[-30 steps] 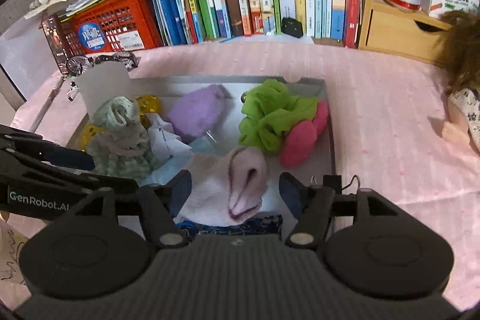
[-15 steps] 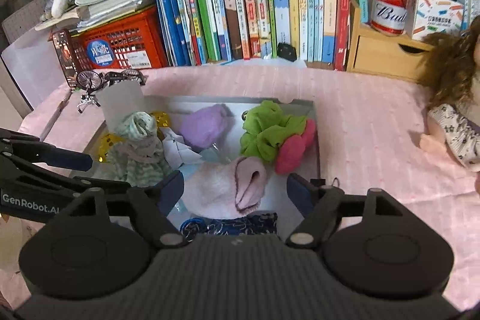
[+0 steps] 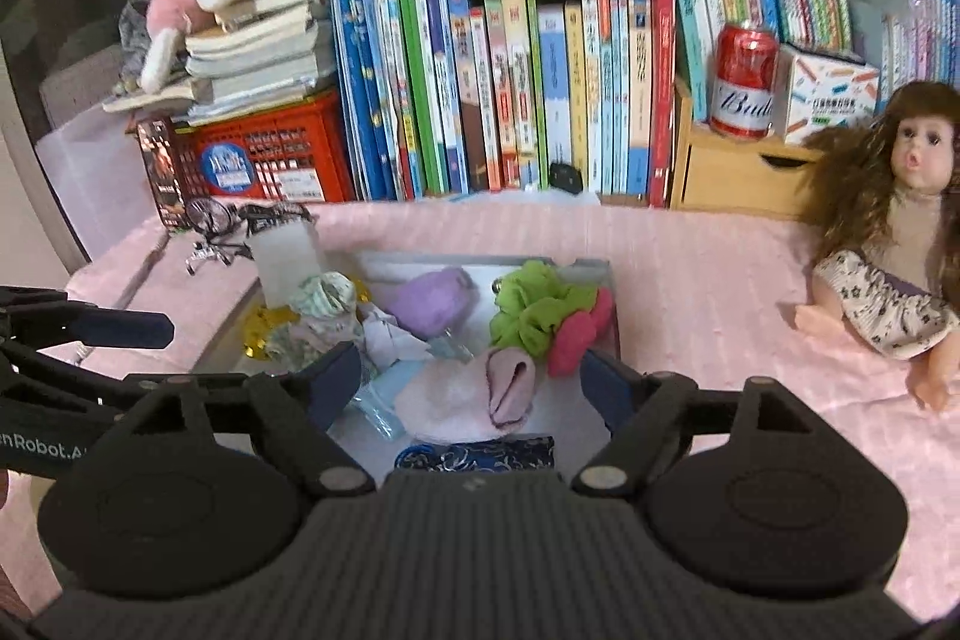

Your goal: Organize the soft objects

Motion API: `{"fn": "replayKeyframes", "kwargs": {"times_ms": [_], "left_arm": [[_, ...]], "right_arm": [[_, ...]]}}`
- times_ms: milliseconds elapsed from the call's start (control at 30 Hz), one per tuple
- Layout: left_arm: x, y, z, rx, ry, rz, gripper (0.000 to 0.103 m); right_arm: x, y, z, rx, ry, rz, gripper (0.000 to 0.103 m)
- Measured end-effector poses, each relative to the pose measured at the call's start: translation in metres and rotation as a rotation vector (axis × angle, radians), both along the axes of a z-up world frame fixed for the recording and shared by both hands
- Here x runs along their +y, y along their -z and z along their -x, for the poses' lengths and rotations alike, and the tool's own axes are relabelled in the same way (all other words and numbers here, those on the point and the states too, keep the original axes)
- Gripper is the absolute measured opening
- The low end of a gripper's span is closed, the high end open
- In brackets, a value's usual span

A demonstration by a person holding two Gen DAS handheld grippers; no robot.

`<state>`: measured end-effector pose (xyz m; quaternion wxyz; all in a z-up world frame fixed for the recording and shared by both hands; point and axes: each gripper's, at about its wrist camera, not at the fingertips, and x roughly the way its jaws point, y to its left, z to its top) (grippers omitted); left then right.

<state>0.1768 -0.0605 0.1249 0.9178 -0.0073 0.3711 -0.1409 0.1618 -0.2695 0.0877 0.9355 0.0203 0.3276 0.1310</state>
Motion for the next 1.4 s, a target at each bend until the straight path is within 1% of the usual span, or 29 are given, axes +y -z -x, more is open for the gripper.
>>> {"fn": "replayKeyframes", "kwargs": {"times_ms": [100, 200, 367, 500, 600, 733, 833, 967, 1100, 1167, 1267, 1333, 1400], "left_arm": [[0.001, -0.002, 0.017, -0.045, -0.001, 0.005, 0.085], [0.004, 0.000, 0.034, -0.078, -0.004, 0.020, 0.089], [0.010, 0.006, 0.065, -0.140, -0.015, 0.026, 0.091], [0.013, 0.011, 0.088, -0.181, -0.021, 0.012, 0.092], [0.014, 0.014, 0.103, -0.193, -0.022, 0.005, 0.092], [0.018, 0.017, 0.119, -0.212, -0.027, 0.014, 0.094], [0.021, 0.020, 0.133, -0.226, -0.035, 0.019, 0.096], [0.027, 0.026, 0.150, -0.208, -0.024, 0.049, 0.096], [0.036, 0.033, 0.171, -0.198, -0.027, 0.082, 0.097], [0.040, 0.035, 0.180, -0.202, -0.024, 0.079, 0.098], [0.045, 0.041, 0.194, -0.215, -0.046, 0.051, 0.102], [0.047, 0.047, 0.202, -0.223, -0.069, 0.025, 0.102], [0.047, 0.055, 0.206, -0.213, -0.078, 0.001, 0.102]], "right_arm": [[-0.002, -0.005, 0.015, -0.045, 0.004, -0.007, 0.090], [-0.004, -0.007, 0.031, -0.091, 0.020, -0.014, 0.094], [-0.009, -0.005, 0.064, -0.167, 0.054, -0.064, 0.103], [-0.006, -0.004, 0.087, -0.233, 0.069, -0.045, 0.103], [-0.002, -0.003, 0.103, -0.281, 0.071, -0.025, 0.103], [0.002, 0.000, 0.121, -0.341, 0.075, 0.009, 0.103], [0.003, 0.002, 0.132, -0.367, 0.071, 0.003, 0.103], [0.004, 0.009, 0.151, -0.411, 0.087, -0.005, 0.103], [0.006, 0.018, 0.171, -0.425, 0.098, -0.011, 0.103], [0.005, 0.022, 0.178, -0.418, 0.102, -0.021, 0.103], [0.004, 0.028, 0.190, -0.414, 0.109, -0.029, 0.103], [0.005, 0.034, 0.195, -0.403, 0.104, -0.033, 0.103], [0.008, 0.040, 0.199, -0.388, 0.103, -0.012, 0.103]]}}
